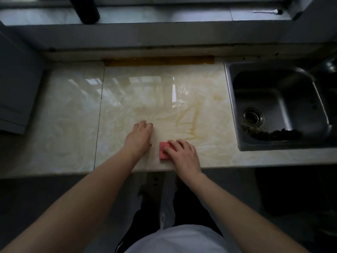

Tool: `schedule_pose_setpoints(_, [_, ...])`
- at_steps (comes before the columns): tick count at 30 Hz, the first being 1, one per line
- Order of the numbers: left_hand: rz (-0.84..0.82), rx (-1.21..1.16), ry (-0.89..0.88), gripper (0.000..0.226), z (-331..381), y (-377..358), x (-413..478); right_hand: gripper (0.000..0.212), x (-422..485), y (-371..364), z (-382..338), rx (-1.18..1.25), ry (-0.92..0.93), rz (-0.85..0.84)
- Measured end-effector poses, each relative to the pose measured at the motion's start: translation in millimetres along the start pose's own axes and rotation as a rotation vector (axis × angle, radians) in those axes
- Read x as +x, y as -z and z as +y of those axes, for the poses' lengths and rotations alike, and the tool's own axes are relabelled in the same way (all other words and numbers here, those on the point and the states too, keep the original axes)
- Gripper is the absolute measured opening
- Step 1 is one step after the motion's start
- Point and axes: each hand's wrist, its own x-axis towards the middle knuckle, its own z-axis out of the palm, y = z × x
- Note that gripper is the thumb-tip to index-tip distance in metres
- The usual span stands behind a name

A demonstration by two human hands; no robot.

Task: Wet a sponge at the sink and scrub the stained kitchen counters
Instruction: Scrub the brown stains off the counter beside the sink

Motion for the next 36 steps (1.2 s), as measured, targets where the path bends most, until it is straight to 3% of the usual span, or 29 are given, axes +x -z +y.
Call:
schedule_pose_setpoints(3, [0.022, -0.014, 0.055, 0.070, 8, 7, 18, 0.037, 23, 5, 18, 0.028, 0.051, 0.056])
schedule_pose_setpoints(7, [0.032, 0.043, 0.118, 0.081, 16, 16, 44, 0.039, 61, 15, 38, 0.045, 0.081, 0.076])
schedule_pose_setpoints(11, [-0.012, 0.083, 0.149, 0.077, 23, 17, 66, 0.037, 106, 23, 57, 0.043, 0.061, 0.074])
schedule_pose_setpoints(16, [-0.081, 0.107, 0.148, 0.089, 22, 23, 71, 0.051, 171, 44, 74, 0.057, 0.008, 0.052])
schedule_pose_setpoints(24, [-0.127, 0.091, 0.170, 0.091, 27, 30, 68, 0.042, 261, 69, 101, 0.096, -0.048, 0.084])
schedule_pose_setpoints(36, [-0.129, 0.082, 0.182, 0.092, 27, 31, 70, 0.042, 226, 71, 100, 0.129, -0.022, 0.002])
